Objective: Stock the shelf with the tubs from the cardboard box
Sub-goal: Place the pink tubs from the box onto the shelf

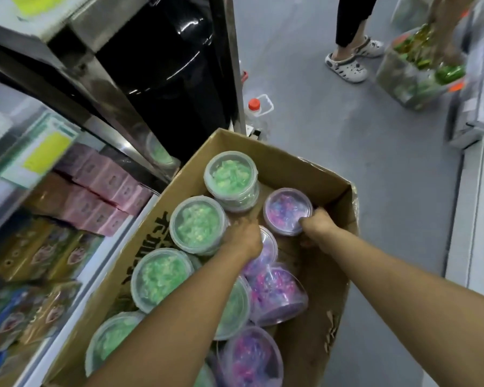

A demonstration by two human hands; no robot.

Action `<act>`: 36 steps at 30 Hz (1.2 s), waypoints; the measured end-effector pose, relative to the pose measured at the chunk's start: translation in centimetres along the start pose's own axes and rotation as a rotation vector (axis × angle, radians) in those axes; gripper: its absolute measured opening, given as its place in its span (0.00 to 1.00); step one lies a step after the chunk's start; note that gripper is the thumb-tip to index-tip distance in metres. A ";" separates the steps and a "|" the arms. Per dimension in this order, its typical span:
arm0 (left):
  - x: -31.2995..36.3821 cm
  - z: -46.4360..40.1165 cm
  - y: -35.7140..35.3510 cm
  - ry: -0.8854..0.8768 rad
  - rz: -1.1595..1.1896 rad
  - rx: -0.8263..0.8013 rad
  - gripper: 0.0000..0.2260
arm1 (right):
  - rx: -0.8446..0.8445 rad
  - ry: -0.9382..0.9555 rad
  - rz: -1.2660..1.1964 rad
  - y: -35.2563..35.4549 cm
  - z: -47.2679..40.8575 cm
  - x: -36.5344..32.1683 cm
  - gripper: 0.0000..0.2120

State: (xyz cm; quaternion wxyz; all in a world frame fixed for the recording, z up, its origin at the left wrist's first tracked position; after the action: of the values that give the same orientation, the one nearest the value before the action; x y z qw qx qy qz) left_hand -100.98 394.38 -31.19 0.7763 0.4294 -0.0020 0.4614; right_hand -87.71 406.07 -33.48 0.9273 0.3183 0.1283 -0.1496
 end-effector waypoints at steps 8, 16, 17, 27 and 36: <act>1.7 1.6 1.5 -0.088 -0.180 0.078 0.29 | 0.093 -0.007 -0.063 0.4 0.8 -1.1 0.18; 3.8 8.1 3.5 -0.377 -0.239 0.306 0.26 | 0.305 0.157 -0.192 6.1 6.0 -2.3 0.21; 3.8 9.1 4.3 -0.384 -0.177 0.330 0.27 | 0.326 0.185 -0.230 6.9 7.6 -2.7 0.17; -5.8 26.9 9.0 -0.026 0.979 0.523 0.12 | 0.304 0.313 -0.500 7.5 26.0 -1.7 0.09; -18.5 52.7 7.4 0.056 1.598 0.661 0.09 | 0.067 0.519 -0.402 -2.6 46.1 -2.2 0.11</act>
State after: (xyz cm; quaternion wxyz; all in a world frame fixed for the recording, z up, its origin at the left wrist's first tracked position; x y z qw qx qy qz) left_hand -96.22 347.44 -0.44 0.0542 0.4916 -0.1499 0.8561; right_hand -84.11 375.56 1.10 0.8047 0.3443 0.4156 -0.2474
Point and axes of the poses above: each hand's wrist, its own z-axis away from the middle knuckle, its own y-axis out of the back of the hand, x = y × z, the point moved 9 cm from there along -z, towards the middle knuckle, and after that the axes turned 14 degrees about z, right-handed, at the moved point
